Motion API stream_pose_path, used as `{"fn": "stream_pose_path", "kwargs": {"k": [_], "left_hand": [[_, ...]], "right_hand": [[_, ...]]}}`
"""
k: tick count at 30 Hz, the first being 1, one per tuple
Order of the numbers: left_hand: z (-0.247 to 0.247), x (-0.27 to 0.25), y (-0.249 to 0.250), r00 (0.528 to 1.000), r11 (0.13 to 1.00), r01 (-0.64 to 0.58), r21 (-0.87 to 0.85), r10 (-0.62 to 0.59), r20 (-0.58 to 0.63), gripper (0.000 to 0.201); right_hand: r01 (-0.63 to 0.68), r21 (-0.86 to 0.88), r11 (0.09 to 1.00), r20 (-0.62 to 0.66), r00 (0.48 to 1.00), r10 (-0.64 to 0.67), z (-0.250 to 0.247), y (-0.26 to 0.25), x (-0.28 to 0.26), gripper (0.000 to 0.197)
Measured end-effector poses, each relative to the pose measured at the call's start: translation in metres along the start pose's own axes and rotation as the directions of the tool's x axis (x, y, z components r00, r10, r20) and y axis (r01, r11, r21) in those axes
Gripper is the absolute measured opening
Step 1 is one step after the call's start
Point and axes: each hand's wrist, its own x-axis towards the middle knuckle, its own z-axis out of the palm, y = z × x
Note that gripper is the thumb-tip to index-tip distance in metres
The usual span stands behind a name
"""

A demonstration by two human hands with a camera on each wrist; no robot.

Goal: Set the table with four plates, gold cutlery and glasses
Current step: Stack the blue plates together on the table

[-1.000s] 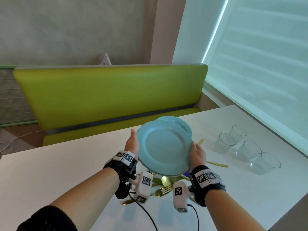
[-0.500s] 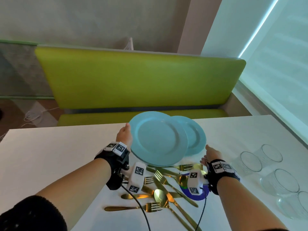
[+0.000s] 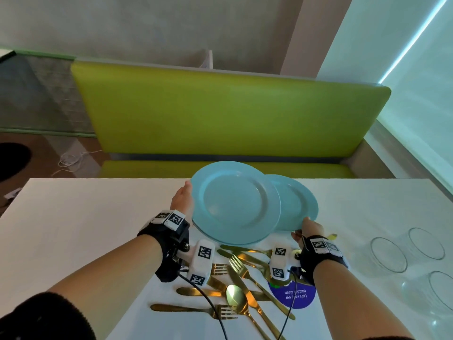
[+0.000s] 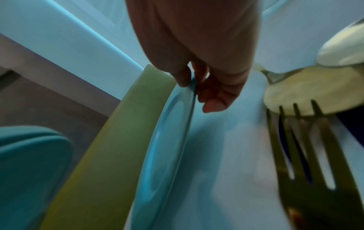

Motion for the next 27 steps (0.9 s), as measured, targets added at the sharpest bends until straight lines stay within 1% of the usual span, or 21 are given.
{"fn": "stream_pose_path", "kwargs": {"k": [2,4,6,9,12,15,17,18,19,20,21,22,23,24,25,26,27], "left_hand": [[0.0,-0.003,0.001,1.0,1.0,0.009,-0.015,-0.009,0.001,0.059],[-0.001,-0.013,0.008,1.0,0.999,0.008,-0.036,-0.008,0.004,0.058],[-0.004,-0.022,0.017,1.0,1.0,-0.002,-0.025,0.002,0.008,0.056],[-0.007,-0.026,0.021,1.0,1.0,-0.02,0.001,0.02,-0.005,0.052],[-0.012,-0.03,0.02,0.999,0.999,-0.045,-0.004,0.045,0.006,0.052],[-0.026,-0.034,0.015,0.998,0.997,-0.06,0.056,0.058,0.035,0.053],[-0.039,-0.036,0.01,0.995,0.992,-0.085,0.096,0.079,0.059,0.052],[-0.047,-0.038,0.008,0.993,0.989,-0.1,0.109,0.092,0.072,0.052],[-0.054,-0.04,0.007,0.99,0.985,-0.12,0.123,0.11,0.084,0.051],[-0.062,-0.041,0.004,0.988,0.981,-0.135,0.142,0.123,0.094,0.05],[-0.071,-0.044,0.003,0.986,0.972,-0.153,0.179,0.136,0.1,0.05],[-0.079,-0.046,0.001,0.983,0.959,-0.17,0.226,0.149,0.104,0.049],[-0.087,-0.048,-0.001,0.981,0.943,-0.186,0.276,0.164,0.103,0.049],[-0.094,-0.049,-0.002,0.98,0.927,-0.196,0.321,0.173,0.099,0.048],[-0.102,-0.05,-0.004,0.979,0.912,-0.202,0.357,0.178,0.097,0.048],[-0.109,-0.049,-0.007,0.978,0.9,-0.208,0.384,0.184,0.1,0.048],[-0.117,-0.048,-0.01,0.975,0.889,-0.22,0.402,0.195,0.104,0.048]], "right_hand": [[0.019,0.097,0.995,-0.041,0.999,-0.015,0.003,-0.002,-0.006,0.026],[0.051,0.167,0.985,-0.037,0.998,-0.046,0.007,-0.006,-0.016,0.028],[0.076,0.184,0.98,-0.018,0.997,-0.074,0.009,-0.007,-0.026,0.029],[0.065,0.199,0.978,-0.004,0.998,-0.066,0.013,-0.008,-0.048,0.044],[0.102,0.212,0.972,-0.007,0.995,-0.103,0.022,-0.007,-0.081,0.045],[0.065,0.292,0.954,-0.039,0.998,-0.056,0.033,0.001,-0.109,0.046],[0.09,0.267,0.959,-0.106,0.992,-0.064,0.034,0.013,-0.127,0.045],[0.089,0.298,0.951,-0.093,0.994,-0.064,0.035,0.018,-0.141,0.046],[0.071,0.24,0.968,-0.104,0.994,-0.047,0.04,0.021,-0.15,0.051],[0.099,0.156,0.983,-0.119,0.99,-0.081,0.042,0.031,-0.164,0.057],[0.067,0.197,0.978,-0.104,0.993,-0.047,0.047,0.043,-0.17,0.056],[0.067,0.188,0.98,-0.102,0.994,-0.048,0.053,0.049,-0.182,0.052],[0.075,0.13,0.989,-0.13,0.99,-0.058,0.06,0.059,-0.19,0.05],[0.087,0.037,0.996,-0.157,0.984,-0.08,0.069,0.065,-0.194,0.053],[0.079,0.045,0.996,-0.183,0.981,-0.07,0.075,0.07,-0.198,0.058],[0.069,0.054,0.996,-0.169,0.984,-0.059,0.077,0.081,-0.206,0.063],[0.043,0.0,0.999,-0.208,0.977,-0.043,0.081,0.089,-0.214,0.064]]}}
